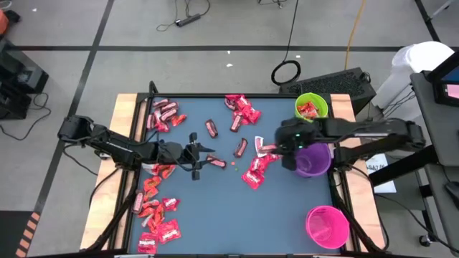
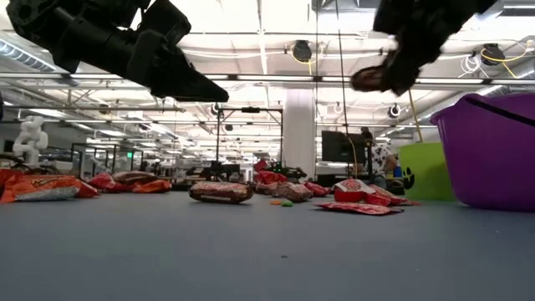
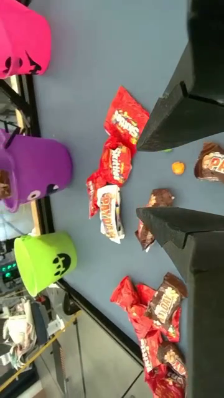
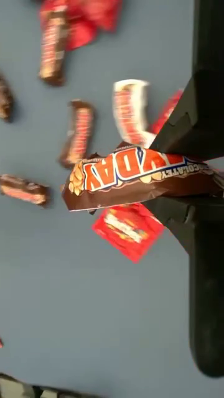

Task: Organize candy in baskets
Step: Put the brown chocolate bar into the violet bucket

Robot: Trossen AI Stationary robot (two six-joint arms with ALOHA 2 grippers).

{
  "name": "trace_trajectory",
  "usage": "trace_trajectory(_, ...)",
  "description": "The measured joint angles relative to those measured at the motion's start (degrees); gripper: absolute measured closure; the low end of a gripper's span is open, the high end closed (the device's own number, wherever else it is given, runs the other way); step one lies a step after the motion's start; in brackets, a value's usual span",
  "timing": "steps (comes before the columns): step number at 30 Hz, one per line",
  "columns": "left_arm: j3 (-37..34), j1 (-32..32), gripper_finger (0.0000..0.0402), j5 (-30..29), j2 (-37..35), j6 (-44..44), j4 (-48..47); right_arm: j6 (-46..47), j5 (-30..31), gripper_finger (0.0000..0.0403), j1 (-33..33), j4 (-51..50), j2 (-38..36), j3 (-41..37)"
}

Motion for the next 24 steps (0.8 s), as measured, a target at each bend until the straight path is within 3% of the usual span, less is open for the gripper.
trace_trajectory(11,0.0,0.0,0.024,-0.1,0.0,0.0,0.3,21.0,0.1,0.0344,0.6,-25.5,-12.6,0.0)
trace_trajectory(19,0.0,0.0,0.024,-0.1,0.0,-0.4,0.2,30.9,5.9,0.0344,0.5,-35.7,-17.4,0.0)
trace_trajectory(24,0.0,0.0,0.024,-0.1,0.0,-0.4,0.2,31.2,6.2,0.0342,0.5,-36.6,-17.3,0.0)
